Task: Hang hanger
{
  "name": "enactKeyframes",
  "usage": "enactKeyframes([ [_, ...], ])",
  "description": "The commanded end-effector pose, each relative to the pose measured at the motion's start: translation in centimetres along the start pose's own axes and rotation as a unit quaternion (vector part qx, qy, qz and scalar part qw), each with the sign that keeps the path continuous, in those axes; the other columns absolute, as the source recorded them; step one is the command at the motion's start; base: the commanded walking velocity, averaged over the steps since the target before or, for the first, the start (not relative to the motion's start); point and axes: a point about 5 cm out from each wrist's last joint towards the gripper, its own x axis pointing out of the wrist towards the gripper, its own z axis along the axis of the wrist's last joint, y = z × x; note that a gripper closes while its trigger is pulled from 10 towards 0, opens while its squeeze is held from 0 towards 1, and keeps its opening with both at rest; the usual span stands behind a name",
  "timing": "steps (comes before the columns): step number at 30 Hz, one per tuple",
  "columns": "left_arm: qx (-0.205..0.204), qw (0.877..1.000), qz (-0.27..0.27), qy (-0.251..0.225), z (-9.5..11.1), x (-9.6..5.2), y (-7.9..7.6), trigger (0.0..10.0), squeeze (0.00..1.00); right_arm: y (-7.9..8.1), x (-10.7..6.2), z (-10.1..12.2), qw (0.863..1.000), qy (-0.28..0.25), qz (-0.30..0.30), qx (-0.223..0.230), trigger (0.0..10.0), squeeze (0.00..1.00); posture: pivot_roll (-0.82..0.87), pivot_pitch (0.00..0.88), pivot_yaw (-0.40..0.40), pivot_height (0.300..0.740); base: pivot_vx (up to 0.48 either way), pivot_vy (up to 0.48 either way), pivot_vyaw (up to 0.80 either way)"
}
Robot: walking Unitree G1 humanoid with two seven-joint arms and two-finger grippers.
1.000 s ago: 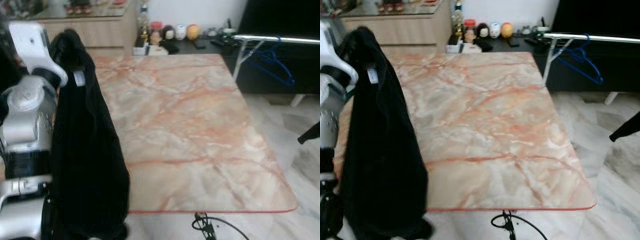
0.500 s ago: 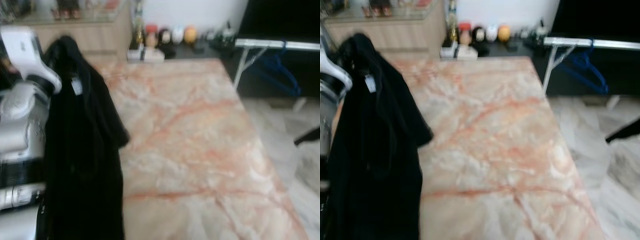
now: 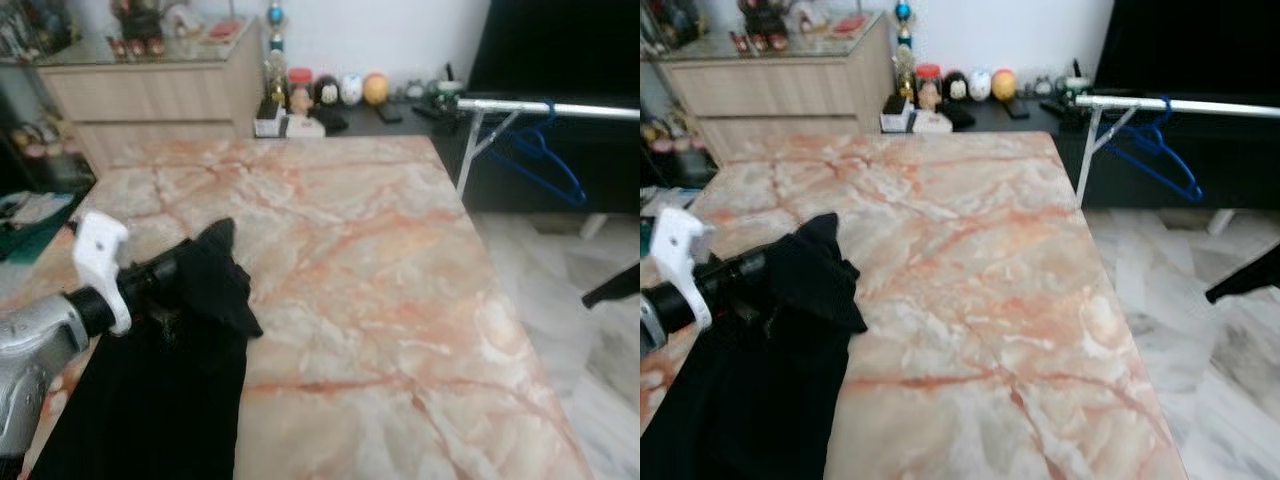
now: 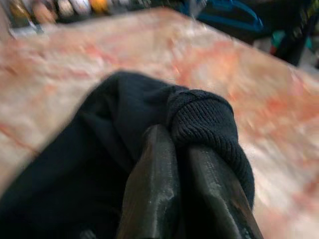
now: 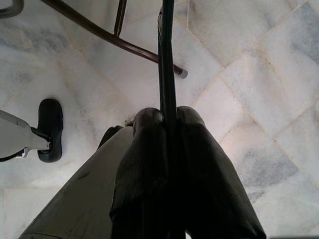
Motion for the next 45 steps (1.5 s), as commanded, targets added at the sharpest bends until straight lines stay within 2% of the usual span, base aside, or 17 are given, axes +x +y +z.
enactKeyframes([
  [1, 0.005, 1.0, -0.01, 0.013, -0.3, 0.2, -0.7, 10.0, 0.0, 0.1, 0.0, 0.0, 1.0, 0.001, 0.002, -0.004, 10.0, 0.0, 0.06, 0.0, 0.018, 0.74, 0.0, 0.0, 0.0],
  [2, 0.003, 1.0, -0.01, 0.016, -0.5, 0.2, -0.8, 10.0, 0.0, 0.1, 0.0, 0.0, 1.0, 0.001, 0.002, -0.004, 10.0, 0.0, 0.06, 0.0, 0.018, 0.74, 0.0, 0.0, 0.0],
  [3, -0.001, 1.0, -0.018, 0.023, -0.9, 0.1, -1.2, 10.0, 0.12, 0.1, 0.0, 0.0, 1.0, 0.002, 0.002, -0.004, 10.0, 0.0, 0.06, 0.0, 0.018, 0.74, 0.0, 0.0, 0.0],
  [4, -0.002, 0.999, -0.02, 0.025, -1.0, 0.2, -1.4, 10.0, 0.67, 0.1, 0.0, -0.1, 1.0, 0.002, 0.002, -0.004, 10.0, 0.0, 0.06, 0.0, 0.018, 0.74, 0.0, 0.0, 0.0],
  [5, -0.007, 0.999, -0.022, 0.024, -1.2, 0.3, -1.5, 10.0, 0.91, 0.1, 0.0, -0.1, 1.0, 0.002, 0.002, -0.004, 10.0, 0.0, 0.06, 0.0, 0.018, 0.74, 0.0, 0.0, 0.0],
  [6, -0.009, 0.999, -0.023, 0.024, -1.2, 0.4, -1.7, 10.0, 1.0, 0.1, 0.0, -0.1, 1.0, 0.002, 0.002, -0.004, 10.0, 0.0, 0.06, 0.0, 0.018, 0.74, 0.0, 0.0, 0.0],
  [11, -0.016, 0.999, -0.033, 0.021, -1.3, 0.8, -2.1, 10.0, 1.0, 0.2, 0.0, -0.1, 1.0, 0.001, 0.003, -0.004, 10.0, 0.0, 0.06, 0.0, 0.022, 0.74, 0.0, 0.0, 0.0],
  [19, -0.021, 0.999, -0.04, 0.03, -1.6, 0.6, -2.4, 10.0, 1.0, 0.1, 0.0, -0.1, 1.0, 0.002, 0.003, -0.003, 10.0, 0.0, 0.06, 0.0, 0.022, 0.74, 0.0, 0.0, 0.0],
  [26, -0.039, 0.997, -0.059, 0.025, -2.1, 0.6, -3.8, 10.0, 1.0, 0.0, 0.0, -0.1, 1.0, 0.003, 0.003, -0.004, 10.0, 0.0, 0.06, 0.0, 0.018, 0.74, 0.0, 0.0, 0.0],
  [34, -0.049, 0.997, -0.048, 0.017, -2.4, 1.3, -4.2, 10.0, 1.0, -0.1, 0.0, -0.1, 1.0, 0.002, 0.001, -0.004, 10.0, 0.0, 0.06, 0.0, 0.014, 0.74, 0.0, 0.0, 0.0],
  [37, -0.056, 0.998, -0.026, 0.008, -2.4, 1.6, -4.1, 10.0, 1.0, -0.1, 0.0, -0.1, 1.0, 0.002, 0.001, -0.004, 10.0, 0.0, 0.06, 0.0, 0.013, 0.74, 0.0, 0.0, 0.0],
  [38, -0.063, 0.998, -0.021, 0.003, -2.4, 1.8, -4.2, 10.0, 0.69, -0.1, 0.0, 0.0, 1.0, 0.002, 0.001, -0.004, 10.0, 0.0, 0.06, 0.0, 0.014, 0.74, 0.0, 0.0, 0.0],
  [39, -0.066, 0.998, -0.02, 0.0, -2.4, 1.9, -4.3, 10.0, 0.0, -0.1, 0.0, 0.0, 1.0, 0.002, 0.002, -0.005, 10.0, 0.0, 0.06, 0.0, 0.013, 0.74, 0.0, 0.0, 0.0],
  [45, -0.076, 0.997, -0.005, -0.001, -2.7, 2.1, -4.5, 10.0, 0.0, -0.1, 0.0, -0.1, 1.0, 0.002, 0.001, -0.004, 10.0, 0.0, 0.06, 0.0, 0.013, 0.74, 0.0, 0.0, 0.0],
])
